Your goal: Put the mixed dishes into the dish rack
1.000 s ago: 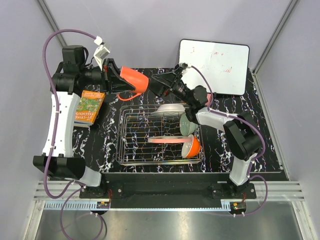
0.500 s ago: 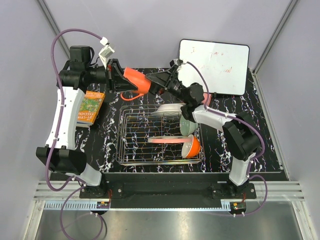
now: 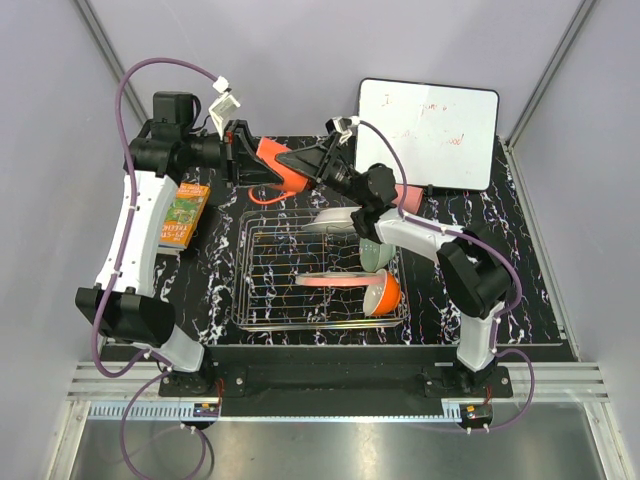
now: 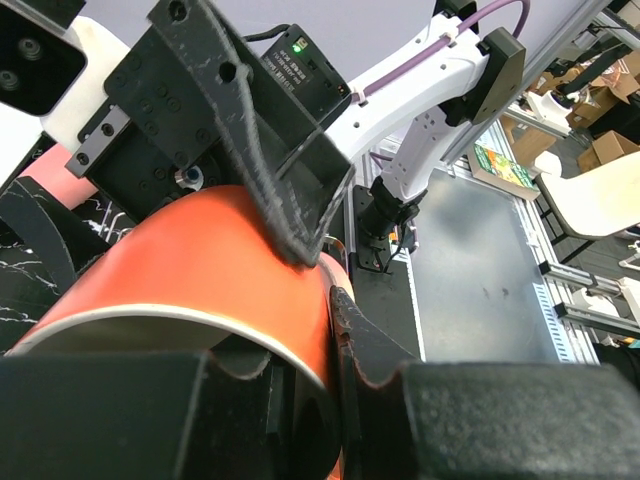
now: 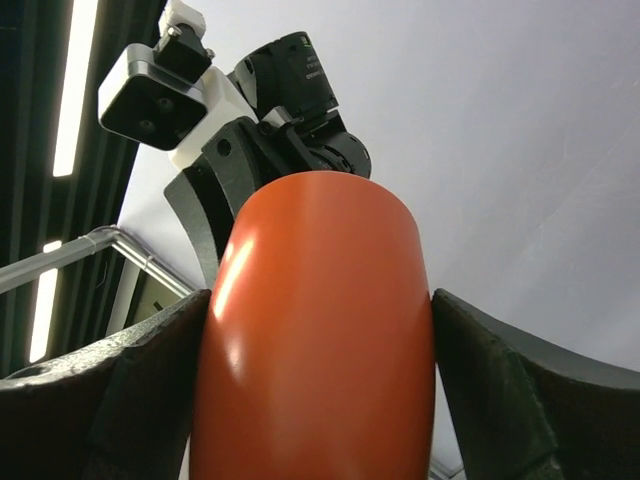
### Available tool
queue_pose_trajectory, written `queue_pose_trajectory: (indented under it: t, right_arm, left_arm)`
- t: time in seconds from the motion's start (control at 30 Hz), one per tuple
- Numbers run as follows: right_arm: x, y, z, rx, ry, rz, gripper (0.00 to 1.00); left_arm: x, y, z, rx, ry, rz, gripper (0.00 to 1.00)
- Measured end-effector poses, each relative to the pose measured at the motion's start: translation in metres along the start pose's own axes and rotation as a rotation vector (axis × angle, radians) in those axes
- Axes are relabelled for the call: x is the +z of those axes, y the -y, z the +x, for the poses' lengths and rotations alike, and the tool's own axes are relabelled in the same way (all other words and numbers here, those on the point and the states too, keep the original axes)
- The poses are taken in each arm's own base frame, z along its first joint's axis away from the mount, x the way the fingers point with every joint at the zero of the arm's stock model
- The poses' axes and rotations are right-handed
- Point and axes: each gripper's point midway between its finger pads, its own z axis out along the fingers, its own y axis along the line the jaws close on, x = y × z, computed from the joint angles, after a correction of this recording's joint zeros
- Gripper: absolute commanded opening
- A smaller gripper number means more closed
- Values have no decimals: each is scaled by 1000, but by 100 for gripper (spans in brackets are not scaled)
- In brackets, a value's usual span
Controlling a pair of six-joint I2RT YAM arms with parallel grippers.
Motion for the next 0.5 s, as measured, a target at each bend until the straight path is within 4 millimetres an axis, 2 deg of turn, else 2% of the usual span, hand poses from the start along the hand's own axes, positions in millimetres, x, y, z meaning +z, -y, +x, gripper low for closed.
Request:
queue_pose_trajectory:
  t: [0.1, 0.13, 0.2, 0.23, 0.3, 0.33, 0.37, 0.43, 0.47, 0.5]
  right_arm:
    - [0, 2, 1, -2, -6, 4, 58]
    - [0, 3, 1, 1, -8, 6, 39]
    - [0, 4, 1, 1, -8, 7, 23]
    - [0, 4, 1, 0, -8, 8, 10]
    - [-1, 4, 1, 0, -8, 8, 0]
    - [-1, 5, 1, -3, -8, 8, 0]
    - [-1, 5, 1, -6, -8, 9, 0]
    - [-1, 6, 1, -11, -7, 16, 0]
    - [-3, 8, 1, -17, -9, 25, 0]
    - [-4, 9, 3, -25, -19, 34, 0]
  left_arm:
    - [0, 0, 0, 0, 0, 0, 0]
    - [0, 0, 0, -2, 0, 0, 0]
    - [0, 0, 0, -5, 0, 1, 0]
    - [0, 0, 1, -6, 0, 2, 0]
    - [0, -1, 1, -8, 0, 3, 0]
    - [0, -1, 1, -6, 0, 4, 0]
    - [0, -1, 1, -6, 0, 4, 11]
    - [-1, -2, 2, -7, 2, 4, 50]
    - [-2, -4, 3, -12, 3, 1, 72]
    - [-2, -6, 3, -1, 5, -2, 81]
